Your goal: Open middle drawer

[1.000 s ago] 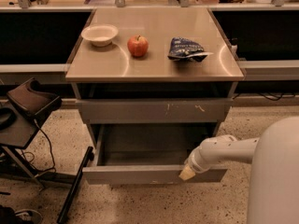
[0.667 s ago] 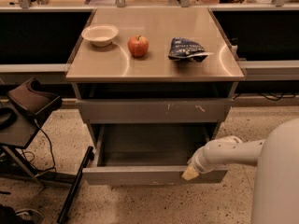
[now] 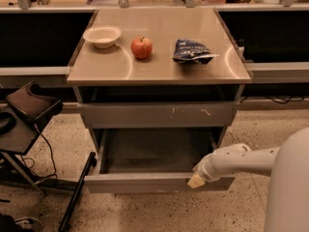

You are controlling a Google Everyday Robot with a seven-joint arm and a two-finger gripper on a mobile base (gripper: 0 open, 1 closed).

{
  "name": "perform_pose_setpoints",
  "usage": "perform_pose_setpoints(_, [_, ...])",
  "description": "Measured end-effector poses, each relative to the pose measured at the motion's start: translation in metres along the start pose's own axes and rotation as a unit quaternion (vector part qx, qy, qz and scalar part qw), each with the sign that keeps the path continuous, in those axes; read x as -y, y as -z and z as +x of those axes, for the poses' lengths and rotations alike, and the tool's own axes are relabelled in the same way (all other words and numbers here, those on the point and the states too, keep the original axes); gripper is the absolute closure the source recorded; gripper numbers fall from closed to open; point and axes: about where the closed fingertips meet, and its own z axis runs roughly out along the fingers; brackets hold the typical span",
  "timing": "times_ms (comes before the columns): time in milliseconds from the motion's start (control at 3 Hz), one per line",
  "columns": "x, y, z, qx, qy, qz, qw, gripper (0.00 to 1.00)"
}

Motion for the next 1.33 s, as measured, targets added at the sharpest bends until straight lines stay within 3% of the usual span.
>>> perform_pose_setpoints(1000, [-0.009, 0.008, 0.003, 0.006, -0.003, 0.001, 1.0, 1.0])
perform_pose_setpoints(1333, [-0.027, 0.014, 0.017, 0.013, -0.015, 0.004, 0.9998, 1.0])
